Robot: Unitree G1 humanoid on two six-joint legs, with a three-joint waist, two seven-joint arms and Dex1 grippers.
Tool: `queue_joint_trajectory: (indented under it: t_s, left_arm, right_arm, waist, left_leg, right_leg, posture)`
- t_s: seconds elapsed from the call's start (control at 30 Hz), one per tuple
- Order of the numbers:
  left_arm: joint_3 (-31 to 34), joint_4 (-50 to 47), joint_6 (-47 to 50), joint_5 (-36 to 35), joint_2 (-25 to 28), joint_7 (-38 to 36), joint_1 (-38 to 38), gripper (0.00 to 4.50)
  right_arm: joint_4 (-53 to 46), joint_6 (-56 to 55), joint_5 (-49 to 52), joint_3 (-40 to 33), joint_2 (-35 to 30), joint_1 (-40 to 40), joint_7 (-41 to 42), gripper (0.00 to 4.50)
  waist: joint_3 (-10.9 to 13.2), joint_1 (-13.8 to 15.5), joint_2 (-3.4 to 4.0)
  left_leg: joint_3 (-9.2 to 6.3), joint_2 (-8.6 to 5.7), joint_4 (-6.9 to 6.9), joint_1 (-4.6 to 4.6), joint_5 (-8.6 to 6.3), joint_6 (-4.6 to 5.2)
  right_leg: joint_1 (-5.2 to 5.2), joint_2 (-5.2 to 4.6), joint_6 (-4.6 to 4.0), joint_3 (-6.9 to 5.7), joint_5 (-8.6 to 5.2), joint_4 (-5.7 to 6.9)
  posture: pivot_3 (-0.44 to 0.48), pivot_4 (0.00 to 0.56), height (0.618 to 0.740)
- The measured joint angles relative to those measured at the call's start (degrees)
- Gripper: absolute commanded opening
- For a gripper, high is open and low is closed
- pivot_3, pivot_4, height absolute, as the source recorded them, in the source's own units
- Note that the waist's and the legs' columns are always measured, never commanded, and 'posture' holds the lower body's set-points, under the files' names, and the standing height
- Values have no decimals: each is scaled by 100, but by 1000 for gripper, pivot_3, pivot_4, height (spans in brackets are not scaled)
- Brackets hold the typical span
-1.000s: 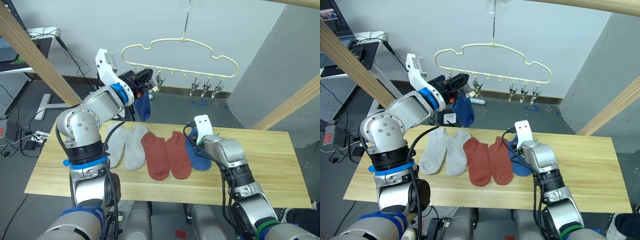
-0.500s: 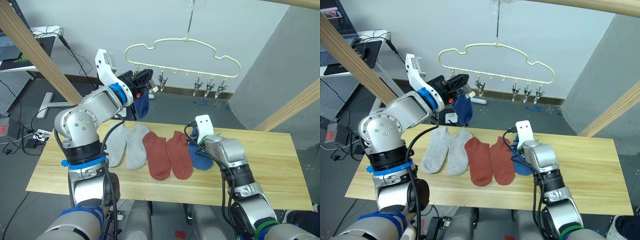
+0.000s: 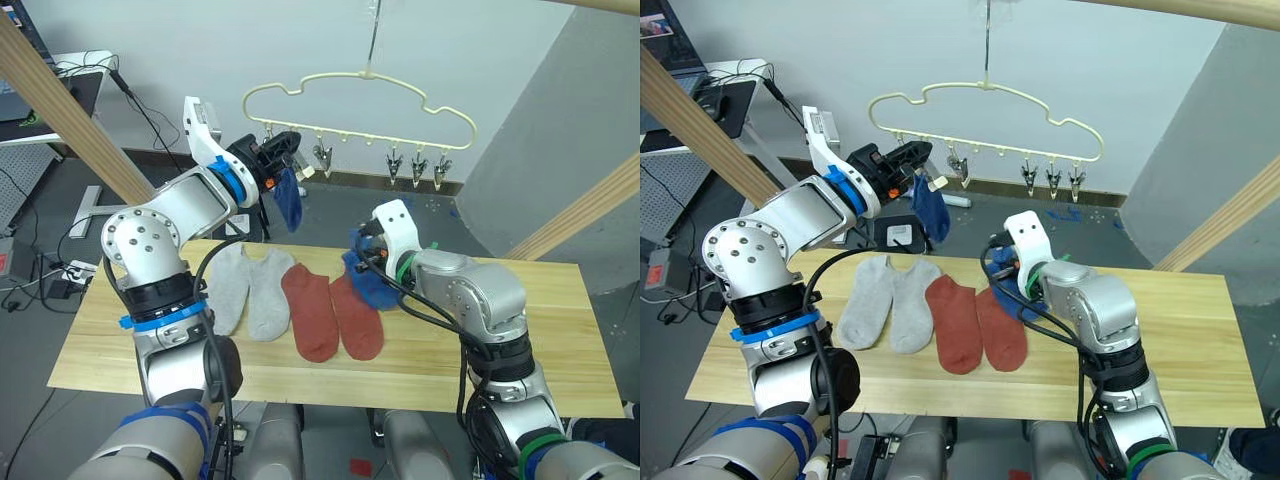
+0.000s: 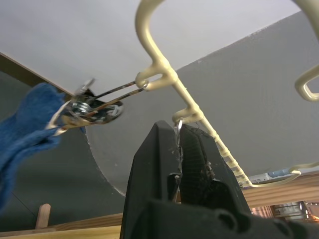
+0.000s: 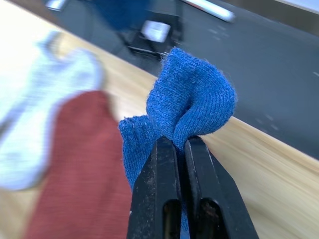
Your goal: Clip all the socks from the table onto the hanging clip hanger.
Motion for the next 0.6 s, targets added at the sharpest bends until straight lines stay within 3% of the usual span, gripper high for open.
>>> queue_joint_trajectory:
  t_s: [0.6]
  left_arm:
    - [-45, 9, -8, -30, 49, -1, 2, 100]
  right_arm:
    - [-51, 87, 248, -213, 559, -1044, 102, 19]
  waist:
    - [1, 2, 2]
  left_leg:
    - [0, 1, -6, -2, 3, -6]
  right_leg:
    - [-7, -1, 0, -1, 0, -2]
  posture:
    - [-2, 353, 740]
